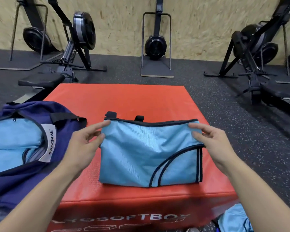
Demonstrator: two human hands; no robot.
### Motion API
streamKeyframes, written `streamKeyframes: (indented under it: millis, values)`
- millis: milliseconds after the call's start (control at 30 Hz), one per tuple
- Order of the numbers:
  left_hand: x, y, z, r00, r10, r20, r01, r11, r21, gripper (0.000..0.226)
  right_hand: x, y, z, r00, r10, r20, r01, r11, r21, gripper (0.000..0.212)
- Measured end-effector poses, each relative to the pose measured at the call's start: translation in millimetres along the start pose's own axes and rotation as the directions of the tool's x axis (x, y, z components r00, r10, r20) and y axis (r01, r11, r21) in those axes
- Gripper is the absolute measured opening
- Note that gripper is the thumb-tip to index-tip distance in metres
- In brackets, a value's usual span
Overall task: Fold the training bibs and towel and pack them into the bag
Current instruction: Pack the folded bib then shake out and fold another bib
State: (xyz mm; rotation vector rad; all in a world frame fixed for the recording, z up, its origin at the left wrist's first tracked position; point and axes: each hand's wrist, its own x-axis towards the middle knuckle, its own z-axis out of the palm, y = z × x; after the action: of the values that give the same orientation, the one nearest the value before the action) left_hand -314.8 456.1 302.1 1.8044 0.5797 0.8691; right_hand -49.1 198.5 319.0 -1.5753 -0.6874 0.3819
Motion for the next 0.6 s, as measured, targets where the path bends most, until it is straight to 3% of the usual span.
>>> streamKeyframes:
  millis: [267, 400, 600]
  values:
    - [37.4, -64.9, 32.0, 0.974, -0.224, 0.027, 0.22, 0.969, 0.111, 0.054, 44.9, 56.1, 16.0, 0.973, 0.232, -0.003, -0.231, 0.968, -0.093, 0.031]
    - [40.2, -83.0, 32.0, 0.979, -0.197, 0.044, 0.179, 0.949, 0.258, 0.063, 52.9, 71.3, 18.2, 0.961, 0.272, -0.04, -0.275, 0.946, -0.174, 0.031]
    - [38.6, -91.5, 38.8, 0.996, -0.084, 0.018, 0.066, 0.886, 0.459, 0.055, 56.7, 78.1, 22.6, 0.967, 0.236, -0.097, -0.255, 0.906, -0.339, 0.03]
